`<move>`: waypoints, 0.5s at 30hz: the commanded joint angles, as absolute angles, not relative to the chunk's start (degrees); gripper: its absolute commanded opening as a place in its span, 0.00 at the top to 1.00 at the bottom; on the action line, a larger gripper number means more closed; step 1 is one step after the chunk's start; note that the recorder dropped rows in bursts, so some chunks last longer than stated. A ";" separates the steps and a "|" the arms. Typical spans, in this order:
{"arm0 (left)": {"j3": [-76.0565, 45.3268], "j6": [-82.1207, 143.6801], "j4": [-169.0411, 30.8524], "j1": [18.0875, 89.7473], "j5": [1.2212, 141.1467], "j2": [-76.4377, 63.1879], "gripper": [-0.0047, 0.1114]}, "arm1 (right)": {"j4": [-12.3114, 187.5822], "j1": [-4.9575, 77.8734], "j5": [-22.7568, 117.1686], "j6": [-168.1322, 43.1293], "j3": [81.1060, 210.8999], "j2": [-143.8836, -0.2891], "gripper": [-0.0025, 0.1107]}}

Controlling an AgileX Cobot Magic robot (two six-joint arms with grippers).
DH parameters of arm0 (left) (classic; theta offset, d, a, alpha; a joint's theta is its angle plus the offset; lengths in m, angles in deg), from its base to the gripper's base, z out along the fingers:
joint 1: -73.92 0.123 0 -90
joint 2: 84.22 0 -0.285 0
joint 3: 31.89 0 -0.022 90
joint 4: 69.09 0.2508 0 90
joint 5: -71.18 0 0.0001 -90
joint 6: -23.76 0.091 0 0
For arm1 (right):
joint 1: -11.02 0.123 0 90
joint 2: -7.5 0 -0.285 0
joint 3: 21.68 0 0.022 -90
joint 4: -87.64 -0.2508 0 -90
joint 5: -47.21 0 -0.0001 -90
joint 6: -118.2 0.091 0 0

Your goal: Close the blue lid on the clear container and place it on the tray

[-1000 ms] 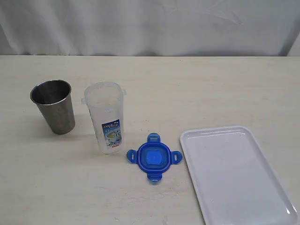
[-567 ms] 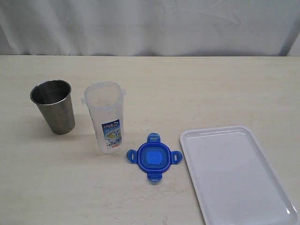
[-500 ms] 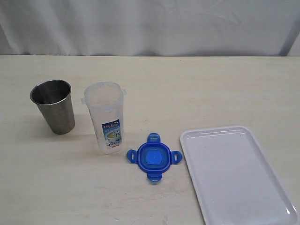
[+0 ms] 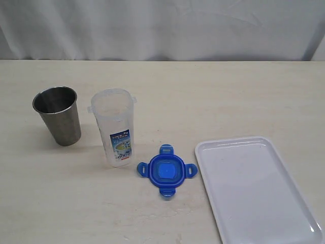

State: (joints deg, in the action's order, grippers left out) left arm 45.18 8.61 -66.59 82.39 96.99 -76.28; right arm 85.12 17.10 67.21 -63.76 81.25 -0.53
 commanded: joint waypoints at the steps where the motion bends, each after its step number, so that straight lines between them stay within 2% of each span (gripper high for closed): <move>1: 45.33 2.91 -62.45 81.93 101.41 -76.44 0.95 | 84.83 17.13 66.98 -63.47 81.11 -0.29 0.94; 3: 44.53 2.91 -59.64 81.93 103.22 -75.17 0.88 | 84.83 17.13 66.98 -63.47 81.11 -0.29 0.94; 5: 43.22 2.91 -56.51 81.93 103.25 -72.86 0.74 | 84.83 17.13 66.98 -63.47 81.11 -0.29 0.94; 7: 42.16 2.91 -55.94 81.93 103.01 -70.20 0.54 | 84.83 17.13 66.98 -63.47 81.11 -0.29 0.94; 9: 41.49 2.91 -56.06 81.93 103.34 -66.60 0.27 | 84.83 17.13 66.98 -63.47 81.11 -0.29 0.94; 11: 40.99 1.63 -56.09 81.93 102.57 -62.49 0.10 | 84.83 17.13 66.98 -63.47 81.11 -0.29 0.94; 12: 40.99 1.37 -56.09 81.93 103.09 -60.83 0.06 | 84.83 17.13 66.98 -63.47 81.11 -0.29 0.94; 15: 40.99 1.06 -51.66 81.93 104.16 -54.58 0.06 | 84.83 17.13 66.98 -63.47 81.11 -0.29 0.94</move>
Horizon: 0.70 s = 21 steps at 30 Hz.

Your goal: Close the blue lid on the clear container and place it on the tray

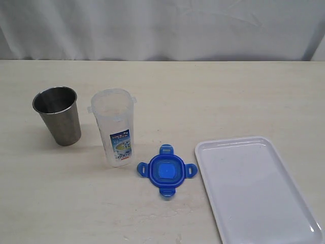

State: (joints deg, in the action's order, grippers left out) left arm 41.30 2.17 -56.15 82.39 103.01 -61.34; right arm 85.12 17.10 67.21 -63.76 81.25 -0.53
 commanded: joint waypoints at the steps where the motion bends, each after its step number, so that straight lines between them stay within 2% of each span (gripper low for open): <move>1: 40.99 0.95 -49.59 81.93 104.81 -52.93 0.06 | 84.83 17.13 66.98 -63.47 81.11 -0.29 0.94; 10: 41.23 -2.48 -33.12 81.93 108.19 -32.41 0.06 | 84.83 17.13 66.98 -63.47 81.11 -0.29 0.94; 21: 41.23 14.96 -37.00 81.93 126.02 -4.49 0.06 | 84.83 17.13 66.98 -63.47 81.11 -0.29 0.94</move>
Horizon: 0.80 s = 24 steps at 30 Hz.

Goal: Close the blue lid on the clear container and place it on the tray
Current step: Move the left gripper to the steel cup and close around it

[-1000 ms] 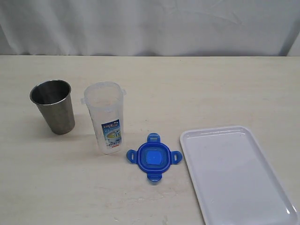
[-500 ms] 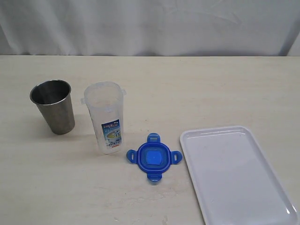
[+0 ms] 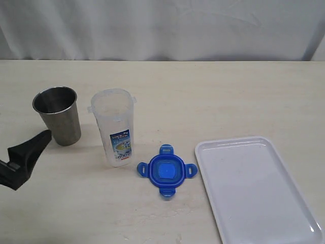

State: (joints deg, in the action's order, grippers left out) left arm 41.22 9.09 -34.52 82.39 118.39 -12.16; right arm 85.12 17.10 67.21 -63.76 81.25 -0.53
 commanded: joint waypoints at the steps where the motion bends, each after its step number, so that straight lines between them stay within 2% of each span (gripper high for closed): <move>1: 41.13 16.56 -38.57 81.93 127.54 -2.13 0.06 | 84.83 17.13 66.98 -63.47 81.11 -0.29 0.94; 7: 40.59 22.63 -44.32 81.93 136.87 9.68 0.06 | 84.83 17.13 66.98 -63.47 81.11 -0.29 0.94; 24: 26.20 25.48 -42.82 81.93 141.15 34.36 0.06 | 84.83 17.13 66.98 -63.47 81.11 -0.29 0.94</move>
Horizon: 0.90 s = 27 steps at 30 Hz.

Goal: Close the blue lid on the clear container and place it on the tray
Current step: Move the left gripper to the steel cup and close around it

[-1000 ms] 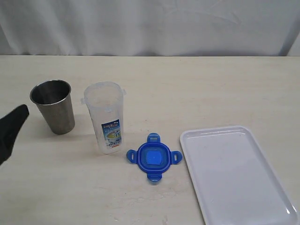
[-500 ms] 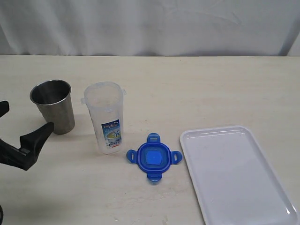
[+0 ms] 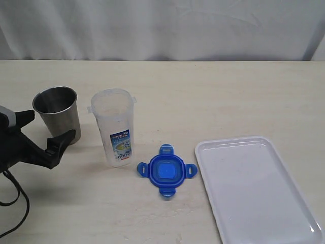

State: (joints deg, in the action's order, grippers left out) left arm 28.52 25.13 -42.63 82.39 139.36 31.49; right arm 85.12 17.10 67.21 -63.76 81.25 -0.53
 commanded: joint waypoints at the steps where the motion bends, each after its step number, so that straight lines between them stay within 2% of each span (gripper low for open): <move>1: 25.74 25.48 -42.82 81.93 141.15 34.75 0.06 | 84.83 17.13 66.98 -63.47 81.11 -0.29 0.94; 27: 15.79 25.63 -39.98 81.93 141.15 45.33 0.06 | 84.83 17.13 66.98 -63.47 81.11 -0.29 0.94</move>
State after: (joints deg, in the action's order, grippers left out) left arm 16.72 25.46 -41.34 82.39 140.37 44.59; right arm 85.12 17.10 67.21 -63.76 81.25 -0.53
